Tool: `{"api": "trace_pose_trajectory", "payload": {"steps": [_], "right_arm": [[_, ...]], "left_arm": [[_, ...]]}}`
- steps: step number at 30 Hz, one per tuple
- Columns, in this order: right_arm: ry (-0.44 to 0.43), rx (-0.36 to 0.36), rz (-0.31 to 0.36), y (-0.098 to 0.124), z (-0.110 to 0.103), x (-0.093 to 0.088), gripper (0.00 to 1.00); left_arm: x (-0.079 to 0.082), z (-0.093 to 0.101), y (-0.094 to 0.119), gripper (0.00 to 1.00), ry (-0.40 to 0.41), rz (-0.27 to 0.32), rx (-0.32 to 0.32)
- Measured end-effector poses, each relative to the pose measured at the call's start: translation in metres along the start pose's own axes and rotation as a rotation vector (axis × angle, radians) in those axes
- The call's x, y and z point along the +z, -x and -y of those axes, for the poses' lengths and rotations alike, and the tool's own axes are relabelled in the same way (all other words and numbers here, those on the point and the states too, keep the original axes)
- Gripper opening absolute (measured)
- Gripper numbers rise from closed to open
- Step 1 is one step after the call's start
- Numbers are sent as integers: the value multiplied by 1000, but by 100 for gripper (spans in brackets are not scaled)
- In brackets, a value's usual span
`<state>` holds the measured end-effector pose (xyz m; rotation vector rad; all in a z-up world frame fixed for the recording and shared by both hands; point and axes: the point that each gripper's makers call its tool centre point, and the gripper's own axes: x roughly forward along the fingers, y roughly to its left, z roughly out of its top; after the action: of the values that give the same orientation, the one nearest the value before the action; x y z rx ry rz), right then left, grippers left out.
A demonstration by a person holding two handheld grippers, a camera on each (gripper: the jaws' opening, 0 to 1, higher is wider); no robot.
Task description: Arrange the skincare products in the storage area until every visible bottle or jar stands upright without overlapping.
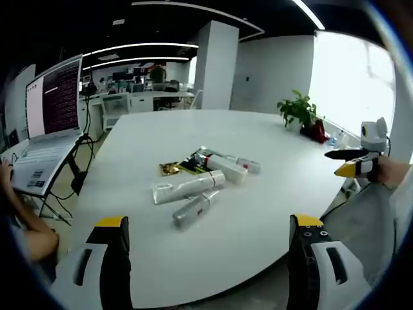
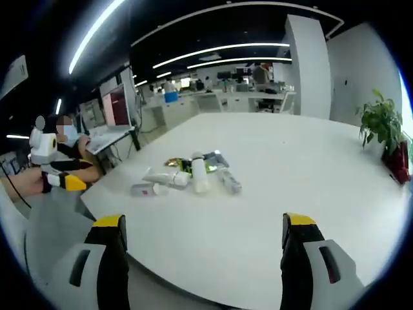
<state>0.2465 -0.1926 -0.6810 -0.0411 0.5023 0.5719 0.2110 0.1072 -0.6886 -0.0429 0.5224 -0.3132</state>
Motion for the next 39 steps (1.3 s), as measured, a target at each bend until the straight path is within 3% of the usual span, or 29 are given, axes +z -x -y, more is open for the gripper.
{"api": "trace_pose_trajectory", "payload": {"steps": [39], "right_arm": [[12,0,-6,0,0,-1,99]], "left_arm": [[-2,4,-2,94,-28,-13,-7]]}}
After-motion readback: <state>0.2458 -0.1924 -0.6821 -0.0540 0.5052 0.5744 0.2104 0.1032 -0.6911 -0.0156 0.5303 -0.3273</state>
